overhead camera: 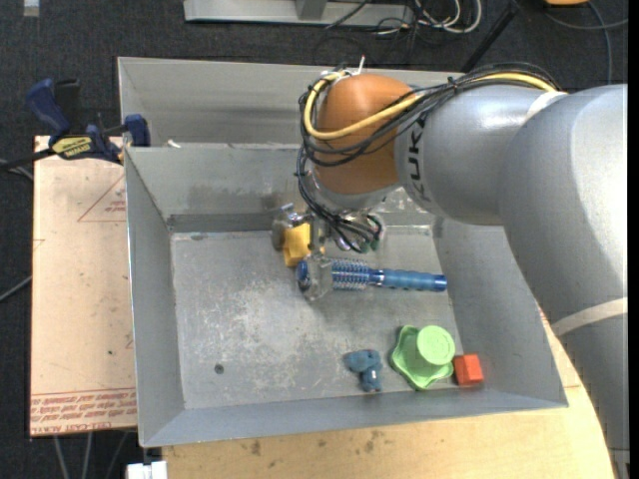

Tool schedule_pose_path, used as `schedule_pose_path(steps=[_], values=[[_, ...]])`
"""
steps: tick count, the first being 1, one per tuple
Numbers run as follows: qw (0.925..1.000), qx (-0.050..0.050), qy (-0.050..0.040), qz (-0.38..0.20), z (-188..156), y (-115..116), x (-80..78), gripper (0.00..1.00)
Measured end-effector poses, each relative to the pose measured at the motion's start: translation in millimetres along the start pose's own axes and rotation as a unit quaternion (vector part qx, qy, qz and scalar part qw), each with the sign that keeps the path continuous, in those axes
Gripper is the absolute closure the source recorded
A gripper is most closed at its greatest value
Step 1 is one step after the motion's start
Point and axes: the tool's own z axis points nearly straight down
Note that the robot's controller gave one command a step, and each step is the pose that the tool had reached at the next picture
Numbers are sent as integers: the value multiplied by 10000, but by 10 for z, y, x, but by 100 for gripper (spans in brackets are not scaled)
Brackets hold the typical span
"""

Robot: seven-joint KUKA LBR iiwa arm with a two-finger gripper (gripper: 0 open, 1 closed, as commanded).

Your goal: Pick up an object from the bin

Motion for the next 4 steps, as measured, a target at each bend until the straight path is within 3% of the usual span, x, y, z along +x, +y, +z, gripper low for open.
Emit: schedule_pose_path(steps=[1,2,3,4], values=[[9977,-5,-8,-678,46,-378,178,0],[9998,-9,-9,-196,46,-376,166,0],[9861,-9,-2,-1662,-110,-356,167,0],[9734,-20,14,-2293,-128,-325,152,0]])
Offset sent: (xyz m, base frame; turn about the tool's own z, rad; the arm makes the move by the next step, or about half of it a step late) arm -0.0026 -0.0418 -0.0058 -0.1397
